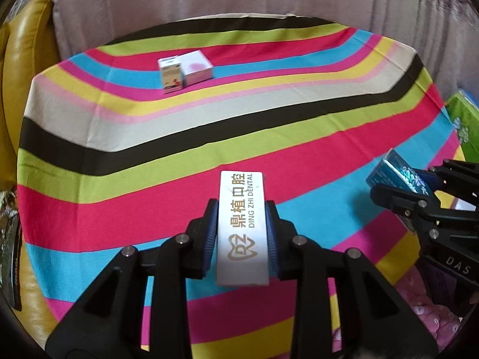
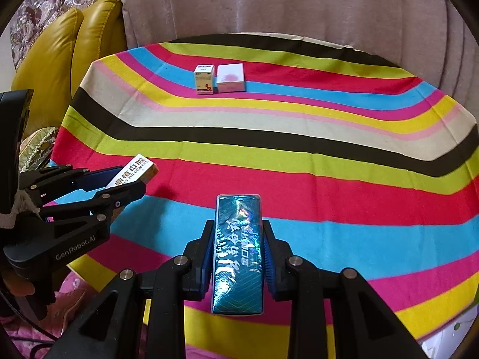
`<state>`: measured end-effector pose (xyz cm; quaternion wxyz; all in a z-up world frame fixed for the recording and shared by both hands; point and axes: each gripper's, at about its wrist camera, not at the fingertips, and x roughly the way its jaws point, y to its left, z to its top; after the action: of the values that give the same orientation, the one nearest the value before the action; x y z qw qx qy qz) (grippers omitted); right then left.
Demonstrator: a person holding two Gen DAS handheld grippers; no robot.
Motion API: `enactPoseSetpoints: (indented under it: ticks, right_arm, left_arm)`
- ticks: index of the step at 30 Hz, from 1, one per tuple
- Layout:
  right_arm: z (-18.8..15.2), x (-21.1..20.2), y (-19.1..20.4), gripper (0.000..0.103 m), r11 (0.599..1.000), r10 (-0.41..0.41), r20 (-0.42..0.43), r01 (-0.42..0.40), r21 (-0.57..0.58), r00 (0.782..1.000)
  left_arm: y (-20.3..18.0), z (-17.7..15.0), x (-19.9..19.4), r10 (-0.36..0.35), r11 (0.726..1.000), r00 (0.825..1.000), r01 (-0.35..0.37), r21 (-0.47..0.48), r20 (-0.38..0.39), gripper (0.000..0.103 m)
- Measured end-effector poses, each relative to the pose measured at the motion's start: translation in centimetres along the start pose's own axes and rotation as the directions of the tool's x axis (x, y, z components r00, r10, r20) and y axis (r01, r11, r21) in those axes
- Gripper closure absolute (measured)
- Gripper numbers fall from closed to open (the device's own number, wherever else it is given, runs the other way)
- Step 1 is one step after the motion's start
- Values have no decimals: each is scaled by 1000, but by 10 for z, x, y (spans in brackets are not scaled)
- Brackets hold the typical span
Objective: Organize rigid objects
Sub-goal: 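Carry the dental box and teal box over the storage box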
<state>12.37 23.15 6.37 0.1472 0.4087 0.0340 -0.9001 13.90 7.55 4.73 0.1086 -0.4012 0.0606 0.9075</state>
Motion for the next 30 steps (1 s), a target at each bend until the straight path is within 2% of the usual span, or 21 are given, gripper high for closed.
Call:
enactPoseSetpoints:
  ticks: [10,18,23,26,28,30]
  right_arm:
    - [-25,-36,-28,73,998,-33,22,31,57,999]
    - [-57,-70,-62,73,987,-81,31,76,138,996]
    - [-82,-97,-93,73,968,-130,42,117,220,991]
    - [-97,-113,-111,73,953,-162,41,146,267,986]
    - [-110,-124,-124,73,939,-191,31,173,297,981]
    - [-128,-138,-141,73,918,-233,10,217,333,972]
  left_arm:
    - [-51,3,-19,-34,991,999,32,126,14,69]
    - [-107,8,-29,-86,962,996,78,261,17,69]
    - [-150,9,-36,-142,920,990,129,370,7,69]
    - [-176,10,-40,-201,891,979,195,409,-28,69]
    - [-195,10,-43,-254,859,965,254,444,-60,69]
    - [-217,9,-48,-318,819,942,330,469,-109,69]
